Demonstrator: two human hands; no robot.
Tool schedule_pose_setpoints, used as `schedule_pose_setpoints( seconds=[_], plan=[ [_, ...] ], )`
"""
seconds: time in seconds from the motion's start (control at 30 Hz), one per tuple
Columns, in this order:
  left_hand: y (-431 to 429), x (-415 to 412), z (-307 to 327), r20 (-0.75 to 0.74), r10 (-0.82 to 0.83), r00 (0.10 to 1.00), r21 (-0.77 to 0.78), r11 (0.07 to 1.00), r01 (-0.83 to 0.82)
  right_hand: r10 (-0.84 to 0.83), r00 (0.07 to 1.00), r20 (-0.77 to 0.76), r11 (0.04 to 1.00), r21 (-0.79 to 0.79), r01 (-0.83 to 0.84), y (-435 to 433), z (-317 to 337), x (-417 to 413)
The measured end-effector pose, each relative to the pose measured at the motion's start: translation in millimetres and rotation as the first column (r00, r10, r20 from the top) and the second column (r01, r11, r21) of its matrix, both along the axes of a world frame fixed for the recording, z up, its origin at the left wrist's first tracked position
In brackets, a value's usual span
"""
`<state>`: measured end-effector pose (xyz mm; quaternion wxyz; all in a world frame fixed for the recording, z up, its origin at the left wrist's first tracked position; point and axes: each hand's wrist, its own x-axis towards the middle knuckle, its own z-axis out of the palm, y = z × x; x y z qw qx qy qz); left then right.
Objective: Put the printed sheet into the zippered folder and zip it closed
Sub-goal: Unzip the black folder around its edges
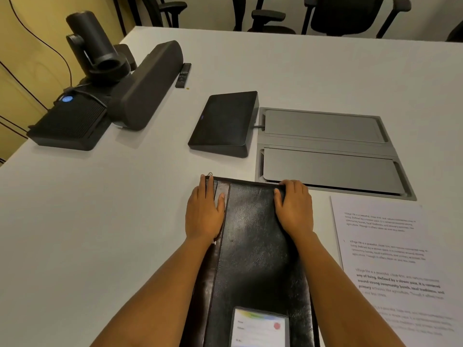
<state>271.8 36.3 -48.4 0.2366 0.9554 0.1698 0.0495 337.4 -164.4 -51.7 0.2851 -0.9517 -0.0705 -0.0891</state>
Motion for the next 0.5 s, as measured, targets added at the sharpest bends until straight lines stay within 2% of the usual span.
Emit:
schedule_pose_setpoints(
  seconds=[0.17, 0.3, 0.4, 0.5],
  plan=[
    [-2.7, -11.6, -4.6, 0.012, 0.026, 1.0, -0.022, 0.999, -0.026, -0.043, 0.999, 0.024, 0.999, 0.018, 0.043, 4.2, -0.1, -0.7],
    [-4.8, -10.2, -4.1, 0.015, 0.04, 0.999, -0.001, 0.999, -0.04, 0.148, 0.989, -0.027, 0.986, 0.078, -0.145, 20.1, 5.1, 9.4],
    [-5.6, -10.6, -4.3, 0.016, 0.047, 0.999, 0.006, 0.999, -0.048, 0.3, 0.943, -0.145, 0.941, 0.209, -0.267, 50.0, 12.3, 21.2],
    [-5.8, -9.7, -4.9, 0.032, 0.05, 0.998, 0.004, 0.999, -0.05, 0.413, 0.885, -0.215, 0.898, 0.261, -0.355, 81.0, 21.3, 36.8]
  ],
)
